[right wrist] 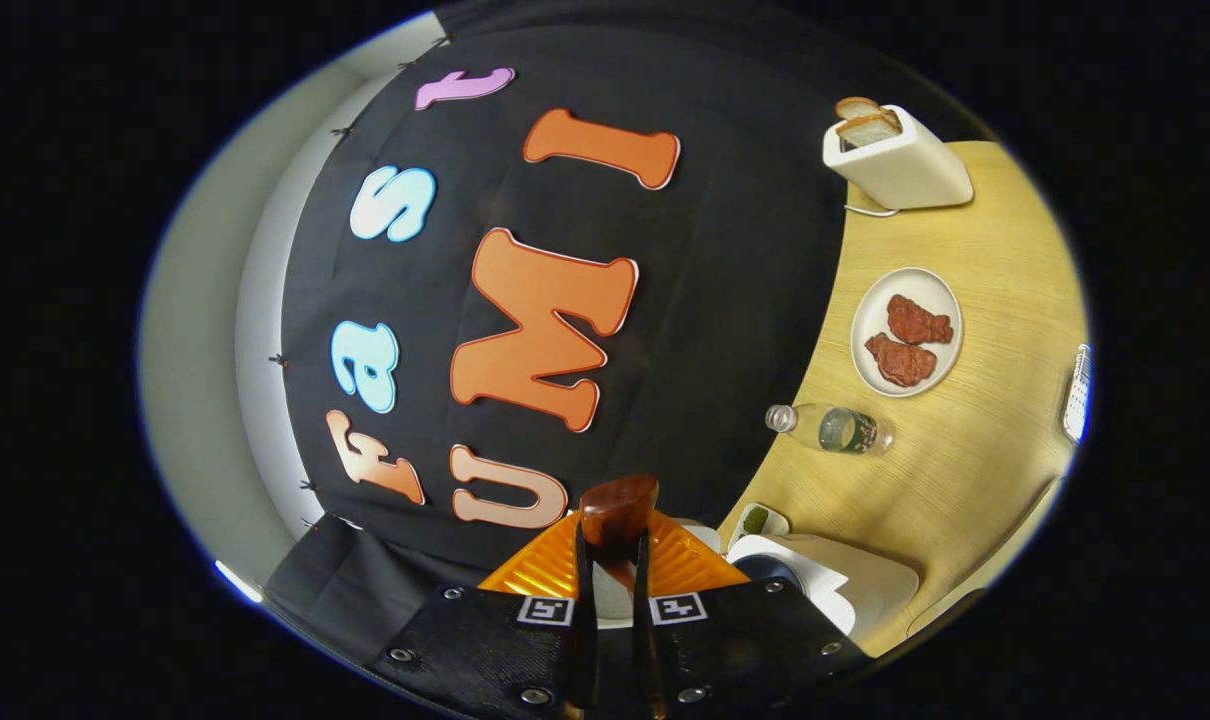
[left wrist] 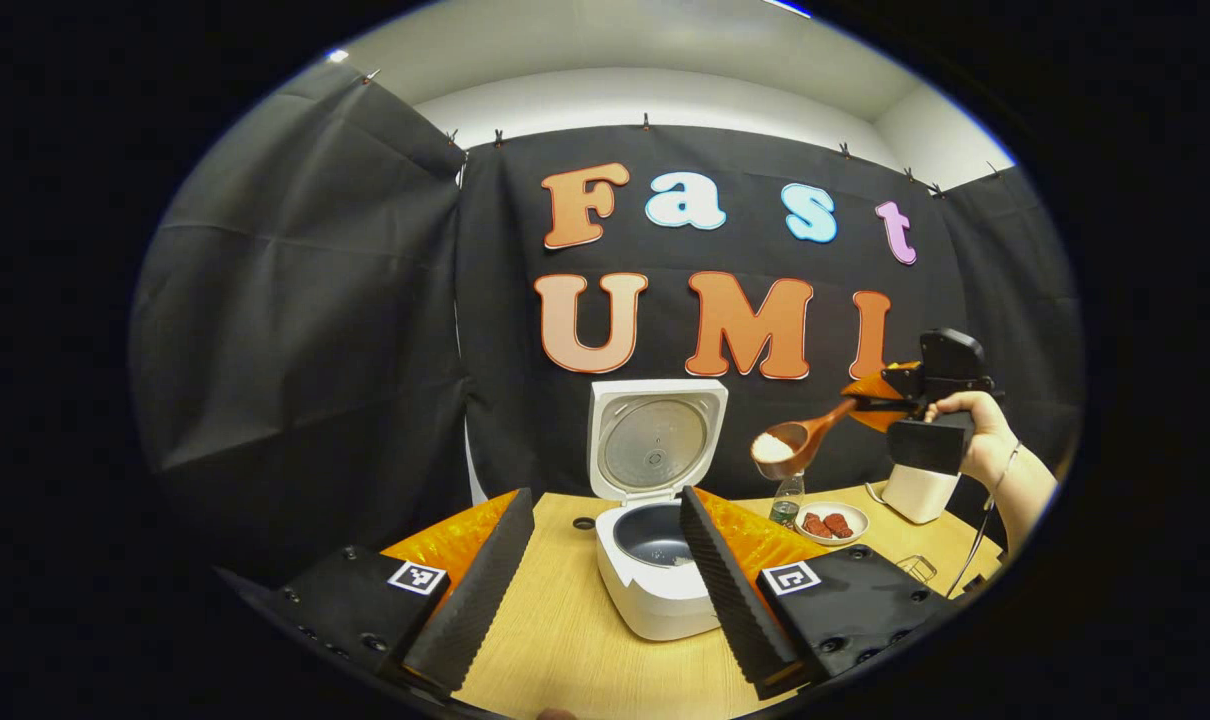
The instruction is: Close the left gripper, press the button to open the rice cooker; take a wooden spoon from the chopstick holder with the right hand, scoop a spoonful of rice and pour it into the rice cooker, then put the wooden spoon back into the chopstick holder.
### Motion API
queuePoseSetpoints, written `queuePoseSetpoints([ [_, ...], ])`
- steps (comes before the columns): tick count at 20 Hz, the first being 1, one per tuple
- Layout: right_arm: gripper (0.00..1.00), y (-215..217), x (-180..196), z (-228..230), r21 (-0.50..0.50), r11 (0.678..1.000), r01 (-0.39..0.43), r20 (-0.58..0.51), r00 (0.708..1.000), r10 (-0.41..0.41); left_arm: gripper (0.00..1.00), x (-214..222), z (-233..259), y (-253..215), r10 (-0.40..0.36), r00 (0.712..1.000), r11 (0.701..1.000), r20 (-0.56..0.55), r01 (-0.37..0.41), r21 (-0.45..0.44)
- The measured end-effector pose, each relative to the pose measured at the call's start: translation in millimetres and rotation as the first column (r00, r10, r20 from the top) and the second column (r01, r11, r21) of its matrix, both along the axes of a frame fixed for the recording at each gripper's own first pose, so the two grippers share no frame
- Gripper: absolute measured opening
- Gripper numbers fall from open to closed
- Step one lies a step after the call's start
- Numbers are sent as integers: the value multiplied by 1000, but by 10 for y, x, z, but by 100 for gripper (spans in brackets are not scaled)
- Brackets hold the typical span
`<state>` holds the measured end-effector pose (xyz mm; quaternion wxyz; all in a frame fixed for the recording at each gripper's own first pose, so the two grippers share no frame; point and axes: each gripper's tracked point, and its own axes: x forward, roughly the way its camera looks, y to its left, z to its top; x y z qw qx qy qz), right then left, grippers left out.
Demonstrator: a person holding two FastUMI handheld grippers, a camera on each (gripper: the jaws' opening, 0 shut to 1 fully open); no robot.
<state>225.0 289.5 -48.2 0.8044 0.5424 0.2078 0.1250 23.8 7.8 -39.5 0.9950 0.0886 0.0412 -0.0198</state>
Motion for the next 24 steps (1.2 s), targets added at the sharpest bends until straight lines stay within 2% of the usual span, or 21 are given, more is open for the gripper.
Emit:
queuePoseSetpoints([
  [9,13,465,116,193,-196,980,-24,134,990,51,98,119,32,212,29,1000,999,0,-29,-18],
  [24,13,642,98,191,-310,950,-33,188,978,95,99,163,67,316,41,999,999,13,-41,-16],
])
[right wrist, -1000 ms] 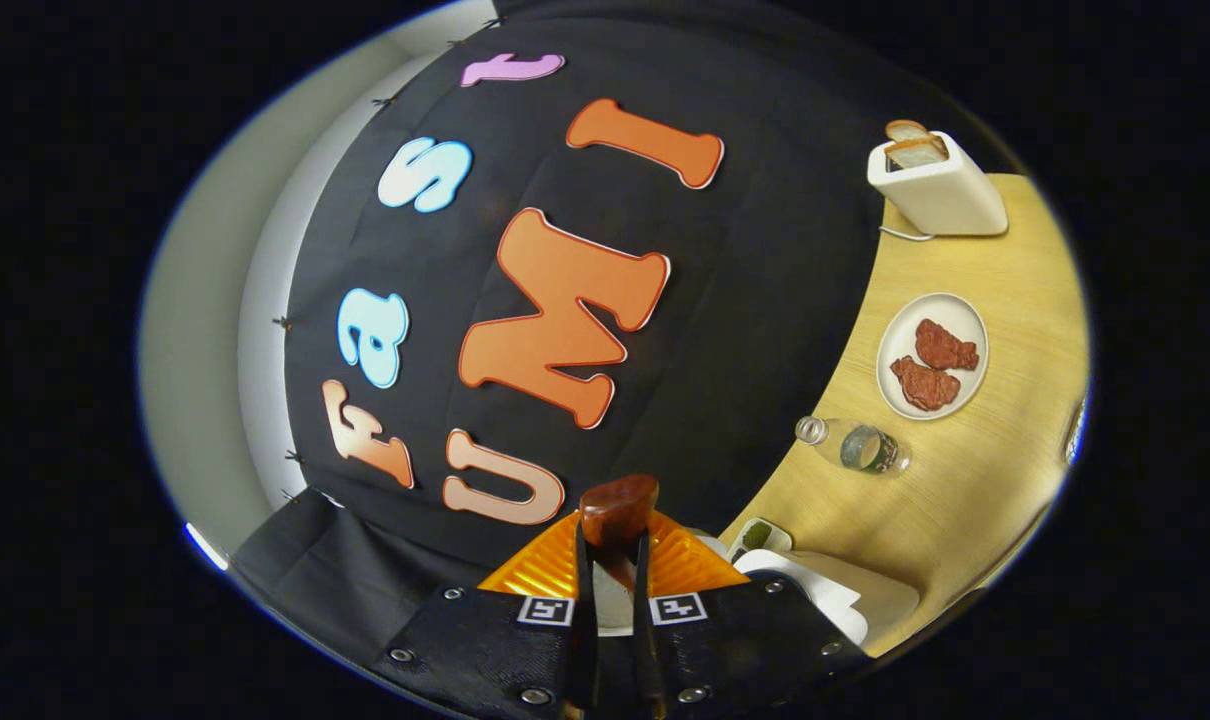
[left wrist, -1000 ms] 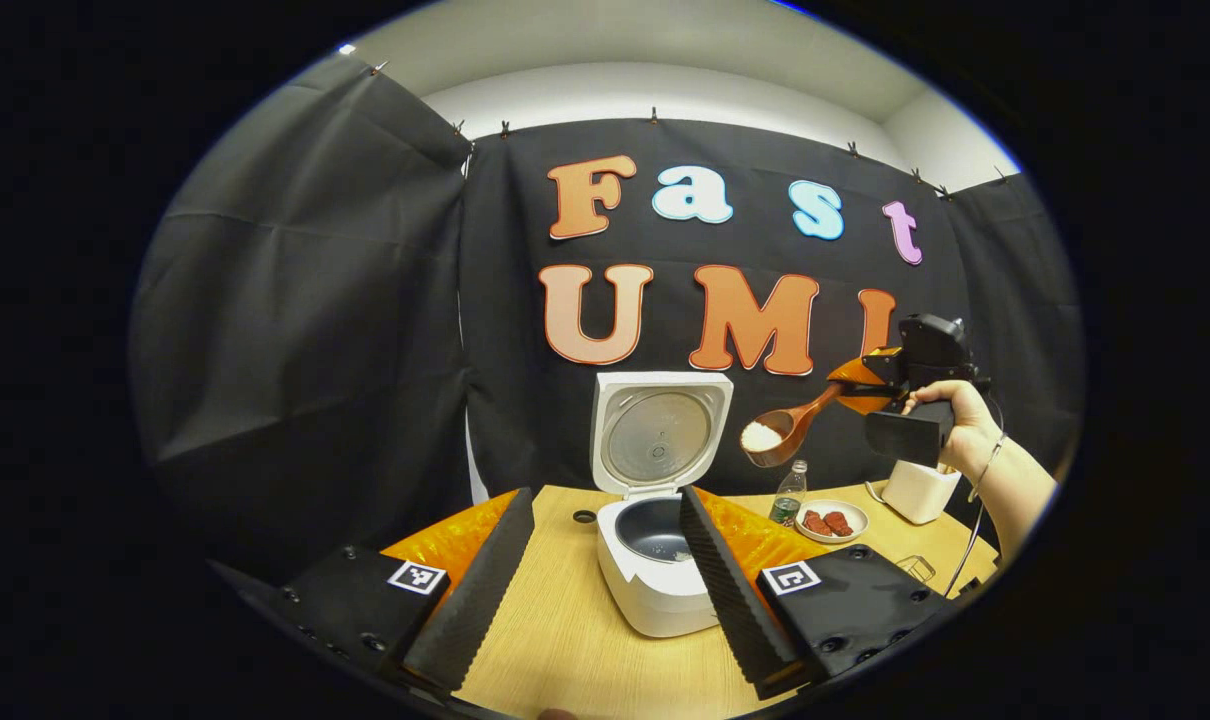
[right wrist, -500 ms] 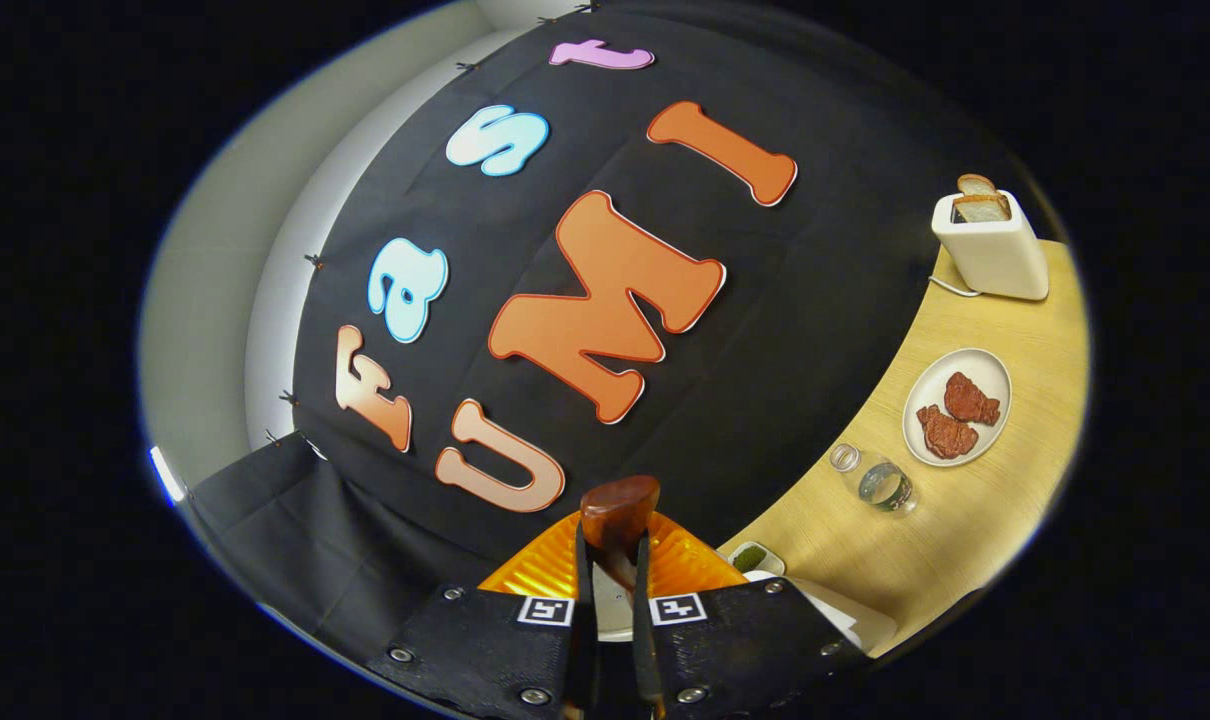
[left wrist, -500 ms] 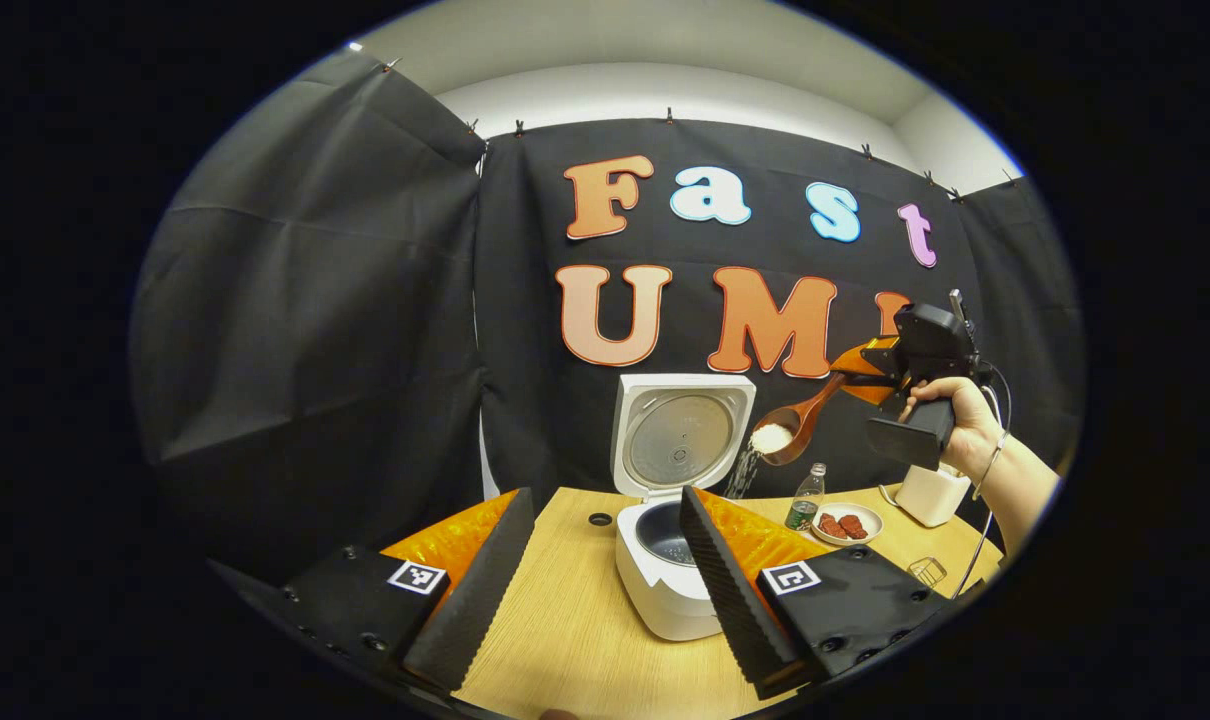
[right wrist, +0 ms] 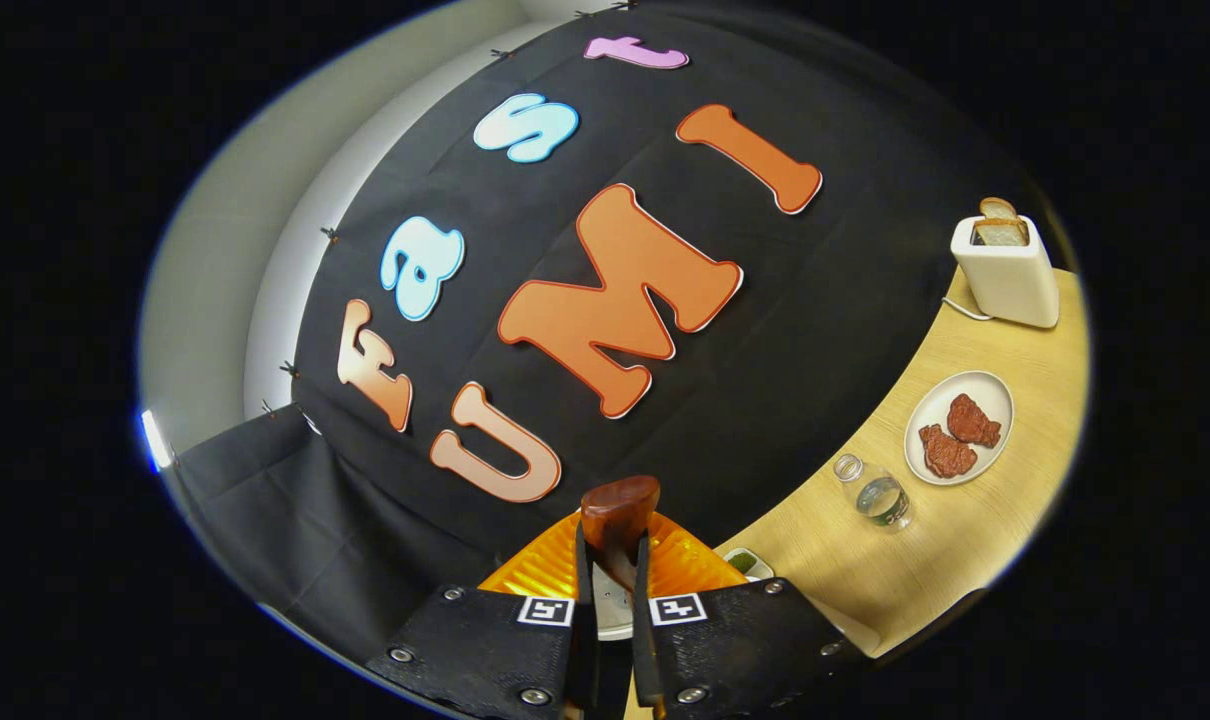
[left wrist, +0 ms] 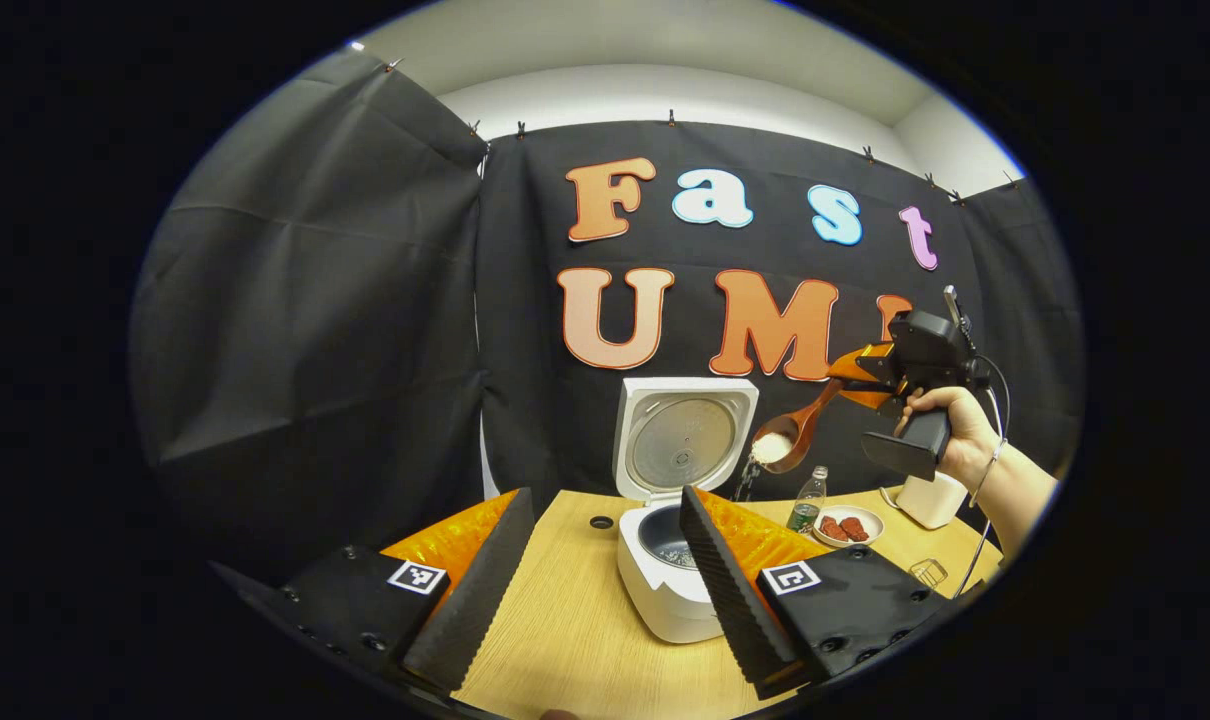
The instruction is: Close the left gripper, press the button to open the rice cooker; take a wooden spoon from the chopstick holder with the right hand, scoop a spoonful of rice and pour it into the rice cooker, then put the wooden spoon back into the chopstick holder.
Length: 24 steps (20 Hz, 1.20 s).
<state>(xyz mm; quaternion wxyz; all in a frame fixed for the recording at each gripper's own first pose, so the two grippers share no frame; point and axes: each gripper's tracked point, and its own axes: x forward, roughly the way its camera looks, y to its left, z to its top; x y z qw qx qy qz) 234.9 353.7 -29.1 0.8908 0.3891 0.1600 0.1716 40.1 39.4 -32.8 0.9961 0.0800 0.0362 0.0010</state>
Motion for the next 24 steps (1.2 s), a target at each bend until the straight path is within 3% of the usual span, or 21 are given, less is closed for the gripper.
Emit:
queuePoseSetpoints([
  [13,13,139,-26,-19,-136,990,-22,77,996,33,100,-1,-34,15,18,1000,1000,1,-18,-4],
  [14,8,154,-29,-8,-151,988,-24,85,996,37,100,16,-41,22,18,1000,1000,-2,-18,-6],
  [15,13,157,-25,-17,-161,987,-25,91,995,40,100,12,-47,23,20,1000,1000,-5,-20,-9],
  [24,13,322,-136,-138,-259,964,-60,136,986,98,99,58,-84,44,25,1000,1000,-14,-25,-11],
])
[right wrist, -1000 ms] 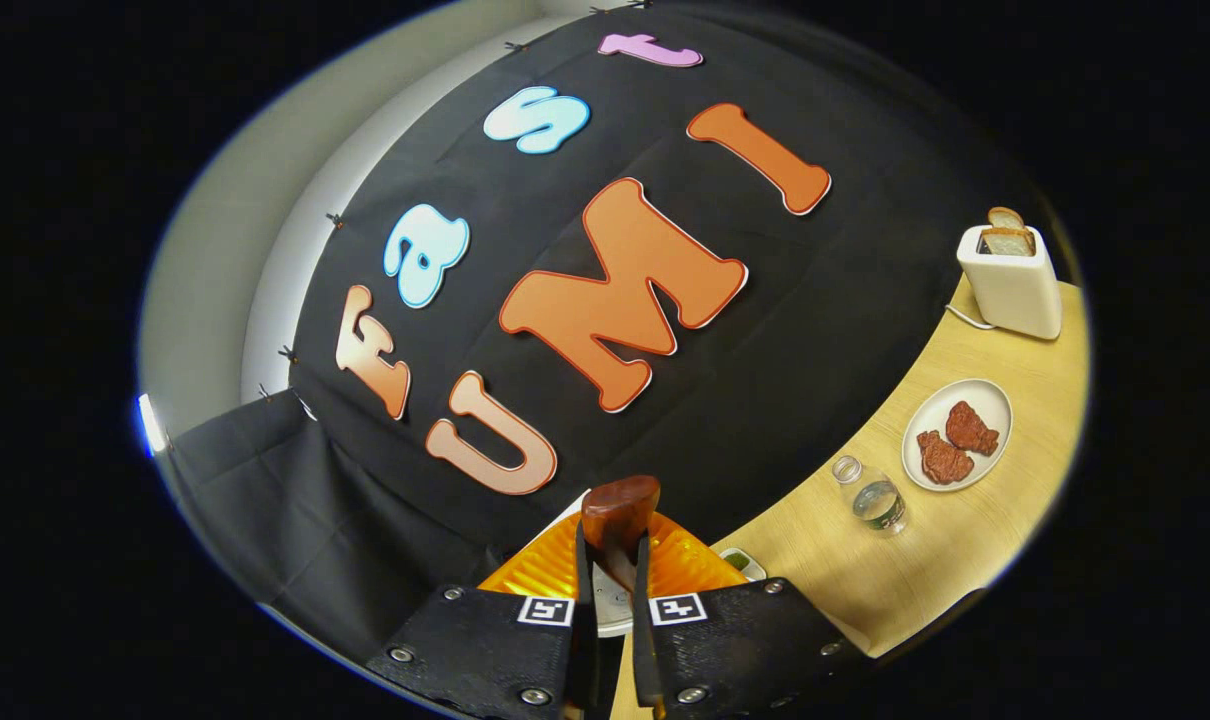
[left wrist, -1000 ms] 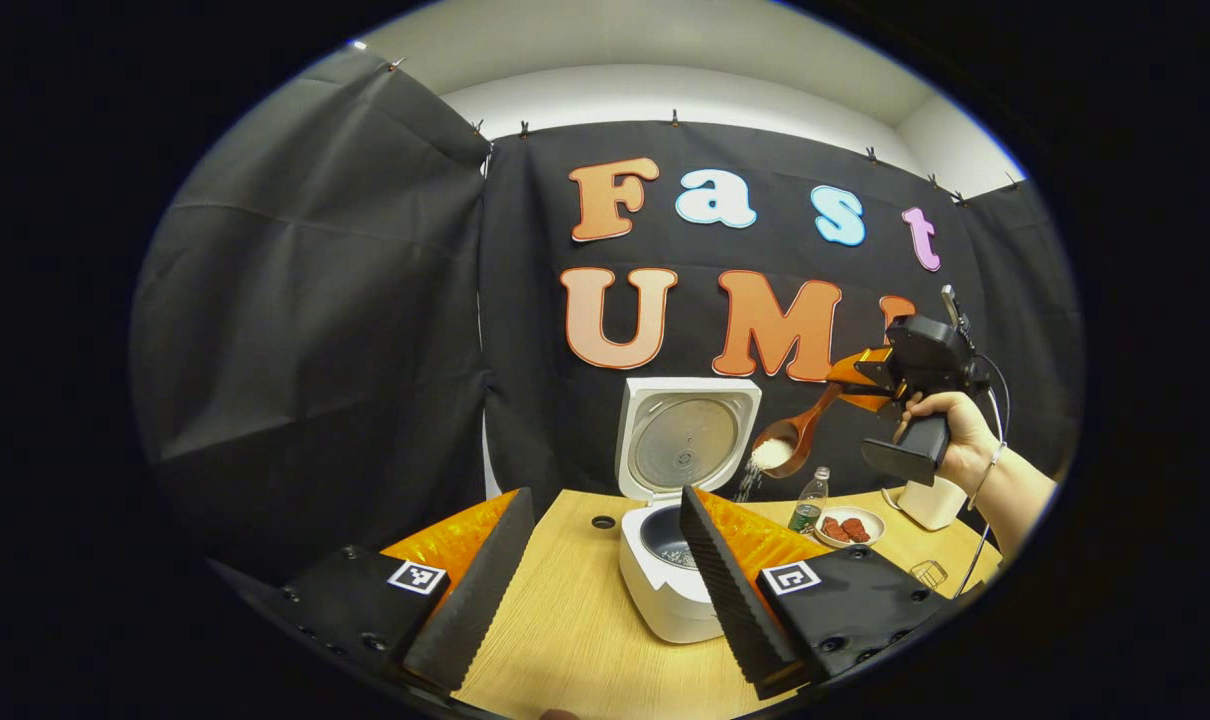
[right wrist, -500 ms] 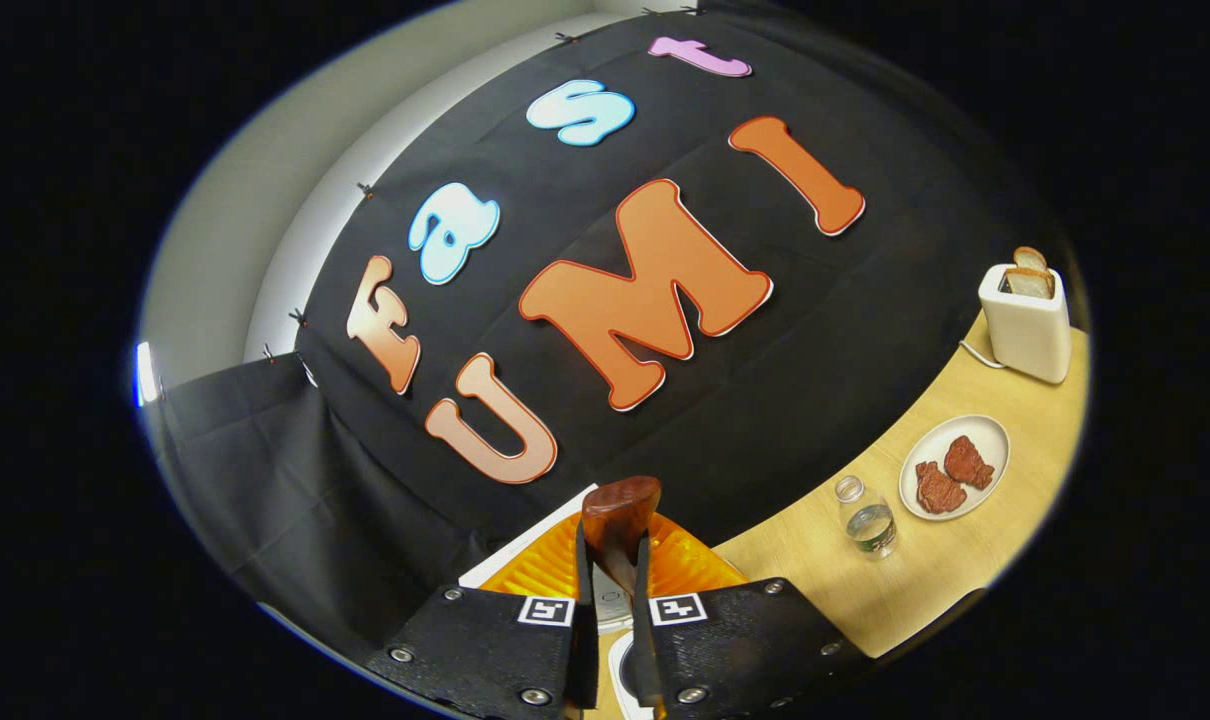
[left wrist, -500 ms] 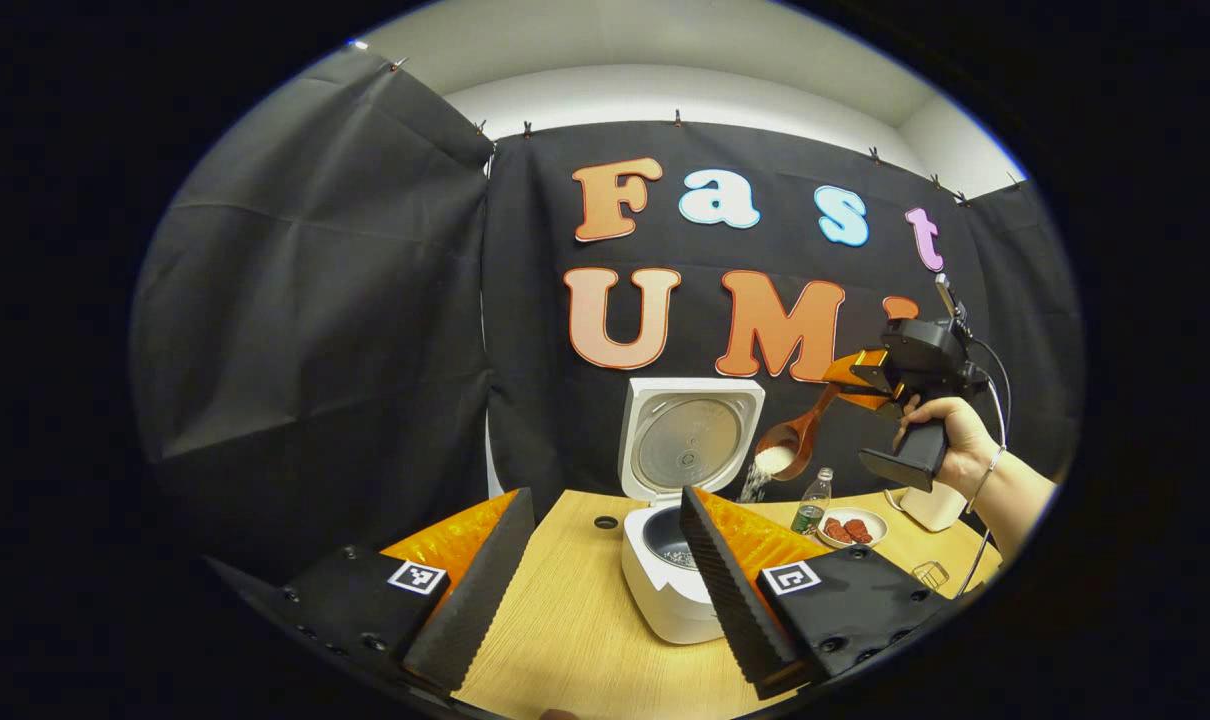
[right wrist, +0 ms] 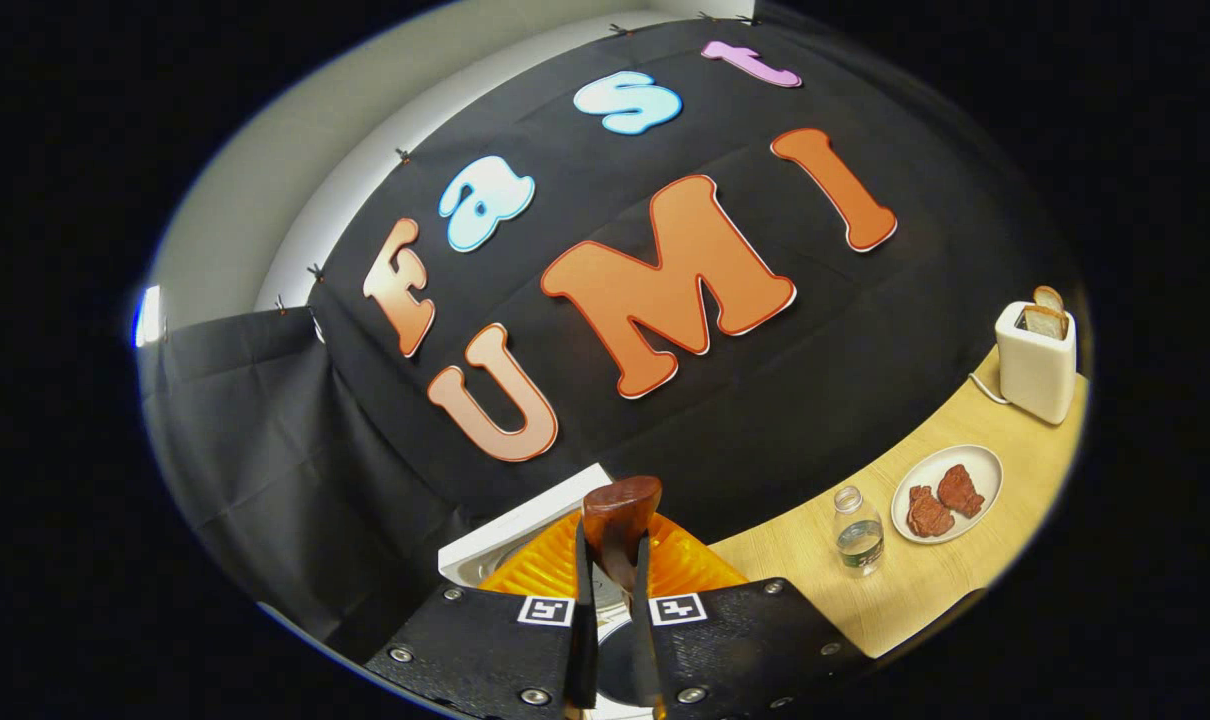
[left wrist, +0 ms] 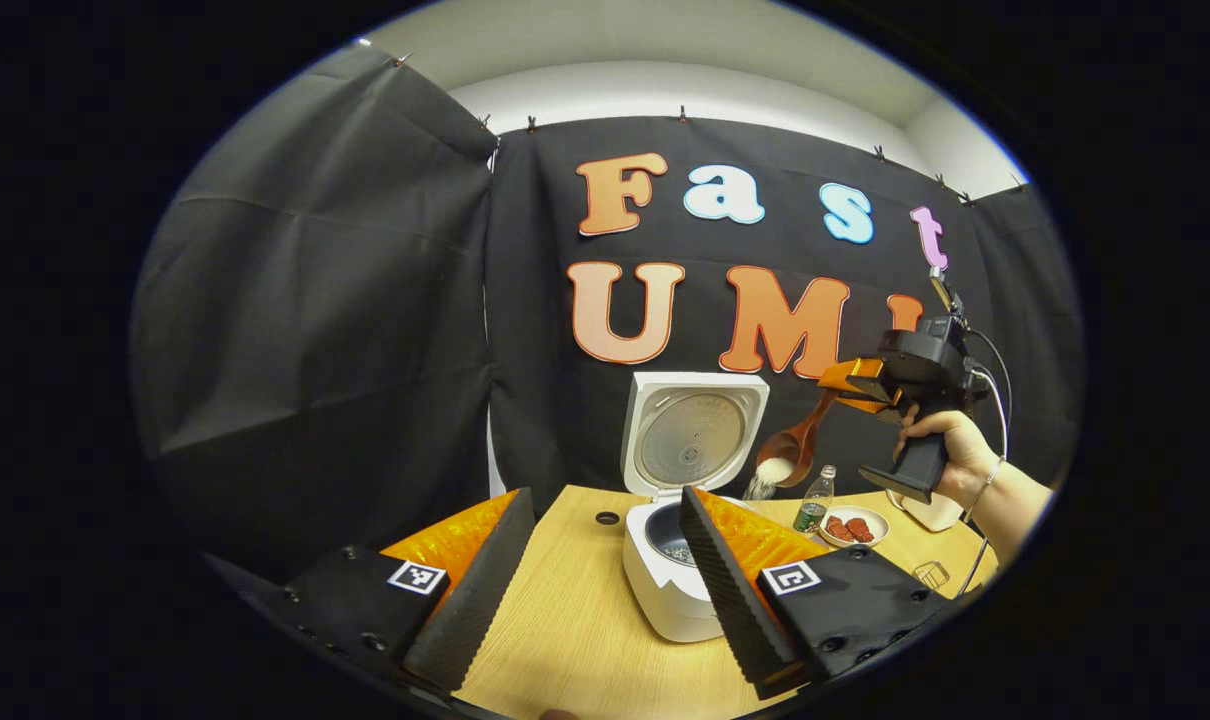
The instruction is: Close the left gripper, press the button to open the rice cooker; take a wooden spoon from the chopstick holder with the right hand, scoop a spoonful of rice and pour it into the rice cooker, then put the wooden spoon back into the chopstick holder.
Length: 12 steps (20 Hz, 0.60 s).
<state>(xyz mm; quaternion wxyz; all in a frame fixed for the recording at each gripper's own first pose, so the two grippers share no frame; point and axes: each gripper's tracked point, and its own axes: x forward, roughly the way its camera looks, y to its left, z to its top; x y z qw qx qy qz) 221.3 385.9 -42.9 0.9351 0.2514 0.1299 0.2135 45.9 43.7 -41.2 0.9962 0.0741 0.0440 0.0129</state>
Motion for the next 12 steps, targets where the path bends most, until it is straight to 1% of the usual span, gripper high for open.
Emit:
queuePoseSetpoints([
  [3,13,69,-47,-12,-56,998,-13,43,999,16,99,5,-24,23,7,1000,1000,-3,-7,-3],
  [7,13,235,-147,10,-148,988,-49,113,991,66,99,38,-36,-14,-2,1000,1000,-7,2,-9],
  [9,13,308,-209,24,-202,977,-67,148,984,98,100,37,-38,-14,-3,1000,1000,-6,3,-3],
  [12,13,383,-257,92,-282,957,-70,216,967,135,100,40,-47,8,-3,1000,1000,-8,3,-8],
])
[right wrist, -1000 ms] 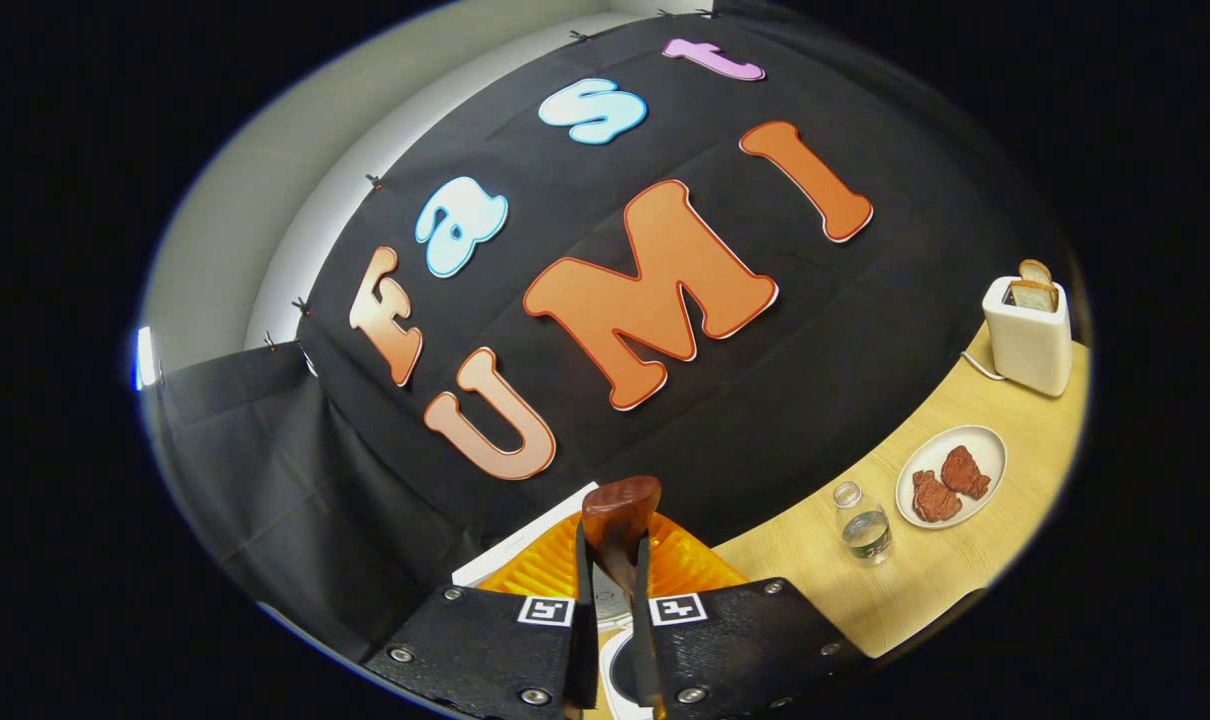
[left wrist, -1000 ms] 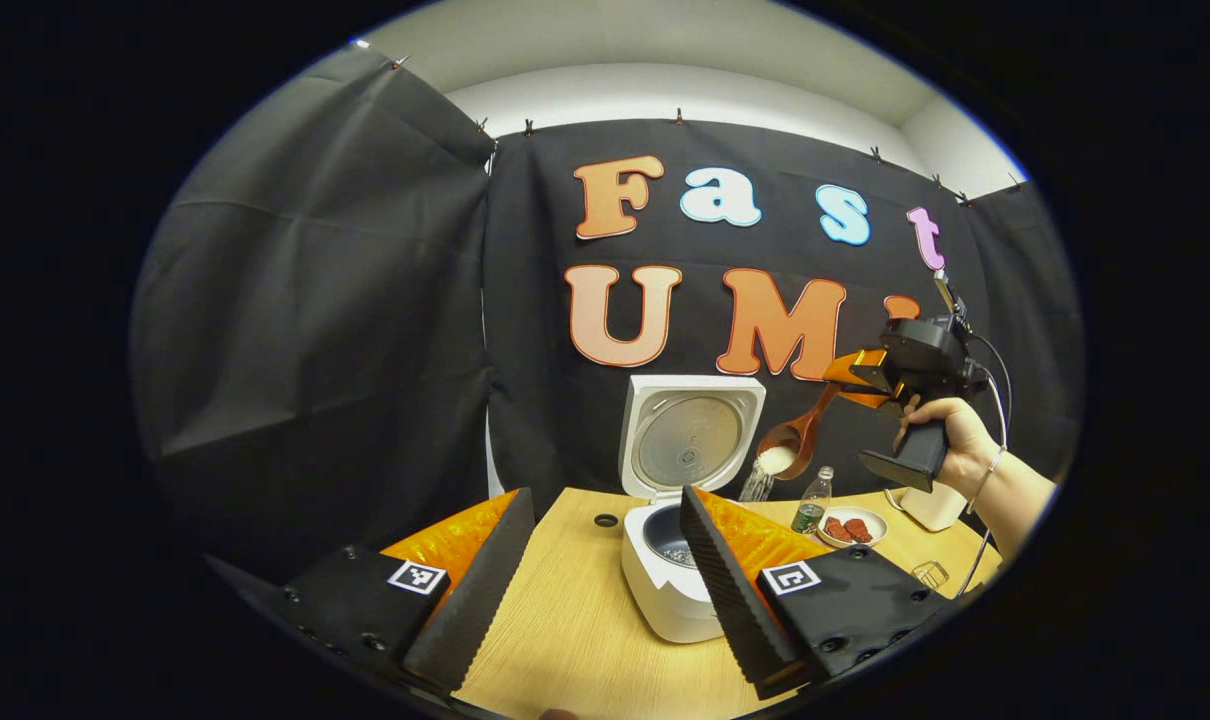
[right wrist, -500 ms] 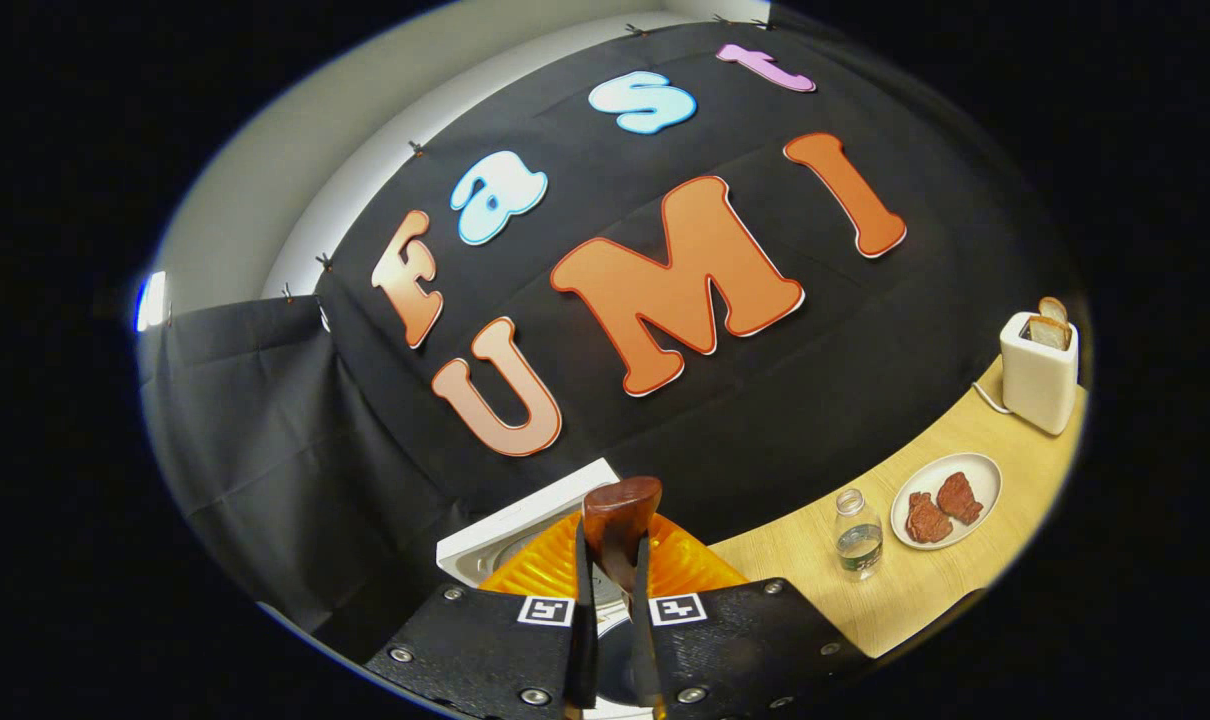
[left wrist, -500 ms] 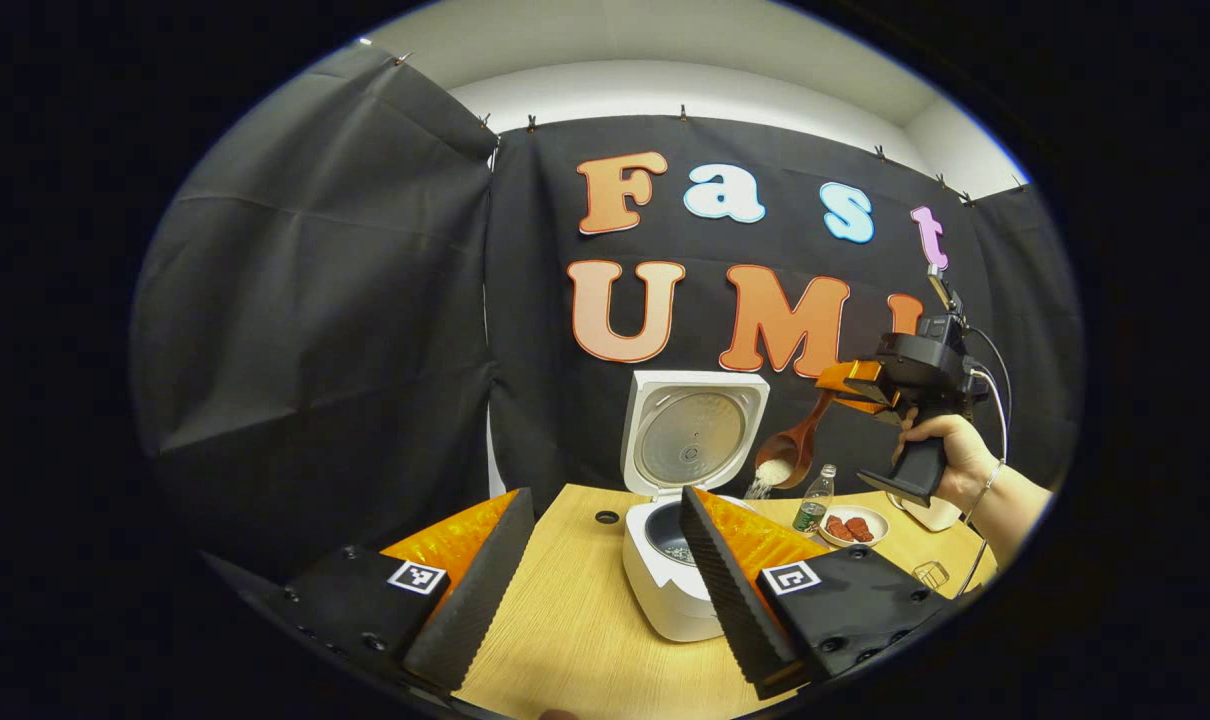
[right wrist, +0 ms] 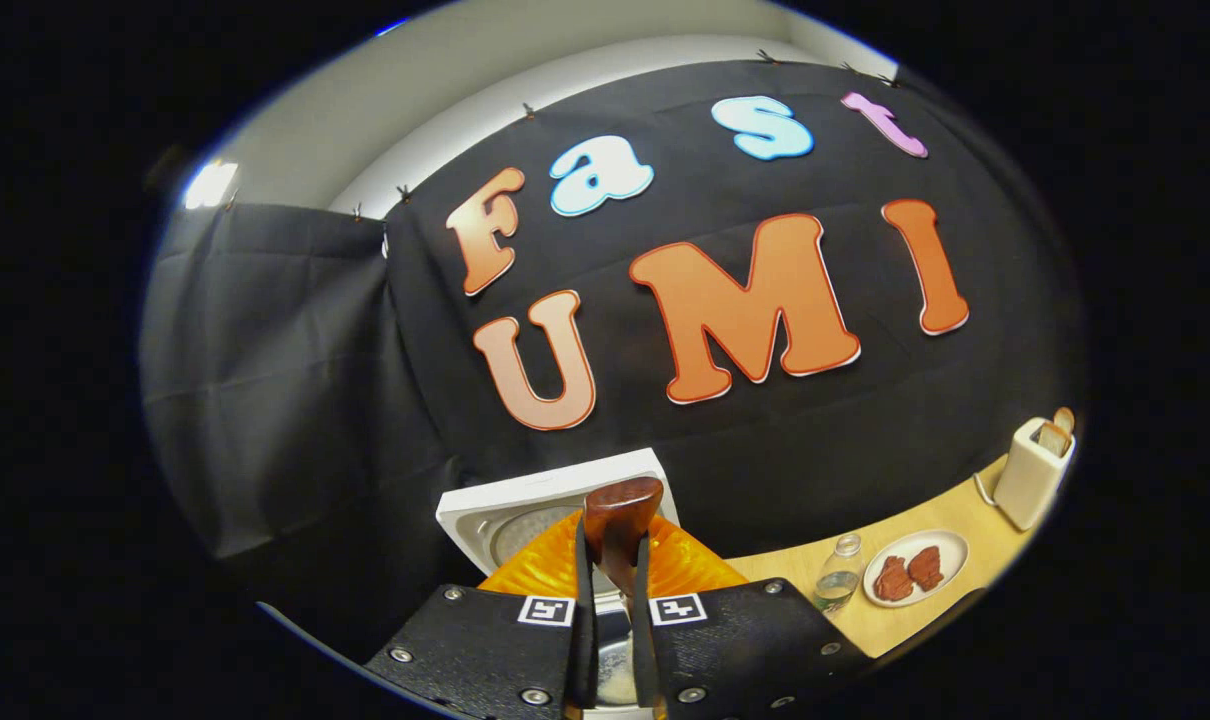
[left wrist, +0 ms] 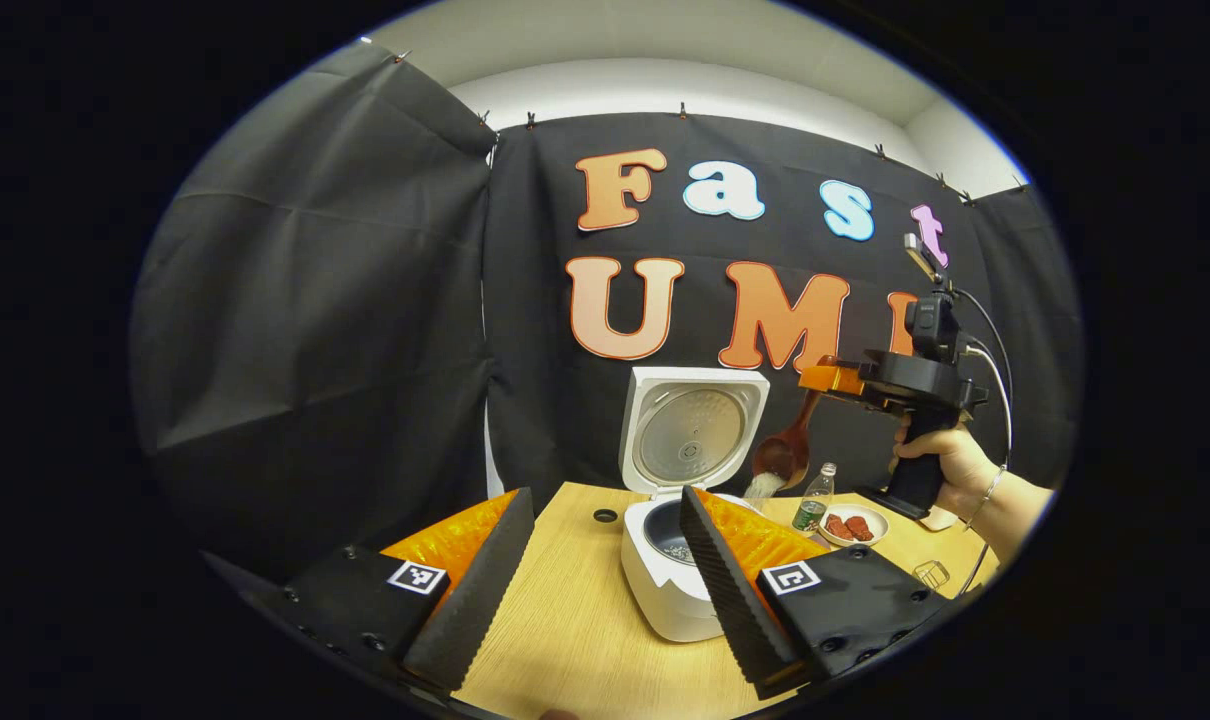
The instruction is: Close the left gripper, press the button to open the rice cooker; take a wooden spoon from the chopstick holder with the right hand, scoop a spoonful of rice and pour it into the rice cooker, then put the wooden spoon back into the chopstick holder.
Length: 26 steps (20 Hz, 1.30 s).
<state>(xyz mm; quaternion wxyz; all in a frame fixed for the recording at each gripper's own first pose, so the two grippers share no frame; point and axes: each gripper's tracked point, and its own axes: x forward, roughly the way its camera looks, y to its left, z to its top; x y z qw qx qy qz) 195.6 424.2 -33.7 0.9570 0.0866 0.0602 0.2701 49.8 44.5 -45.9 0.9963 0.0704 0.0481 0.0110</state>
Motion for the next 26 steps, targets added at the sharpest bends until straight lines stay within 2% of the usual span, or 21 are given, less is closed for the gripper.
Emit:
queuePoseSetpoints([
  [5,13,163,-123,38,-101,993,-59,87,994,68,98,-14,10,22,8,1000,1000,4,-8,-14],
  [11,13,314,-256,-47,-165,979,-117,114,984,136,99,-63,14,73,23,1000,1000,6,-23,-4],
  [13,13,304,-269,-95,-172,978,-117,104,985,136,100,-86,-1,101,30,1000,1000,2,-30,-6],
  [14,13,305,-261,-98,-161,980,-120,96,986,136,100,-104,10,108,31,1000,999,3,-31,-10],
  [15,9,300,-266,-91,-145,982,-121,85,987,135,98,-115,25,111,33,999,999,4,-33,-14],
  [18,13,204,-269,-28,-91,990,-109,61,991,115,99,-147,76,133,41,999,999,15,-41,-13],
  [22,13,-250,-253,50,-19,998,-63,27,998,63,98,-178,132,104,33,999,999,31,-32,-18],
  [26,13,-859,-249,116,39,999,18,4,1000,-18,99,-152,142,20,13,1000,1000,28,-12,-23],
])
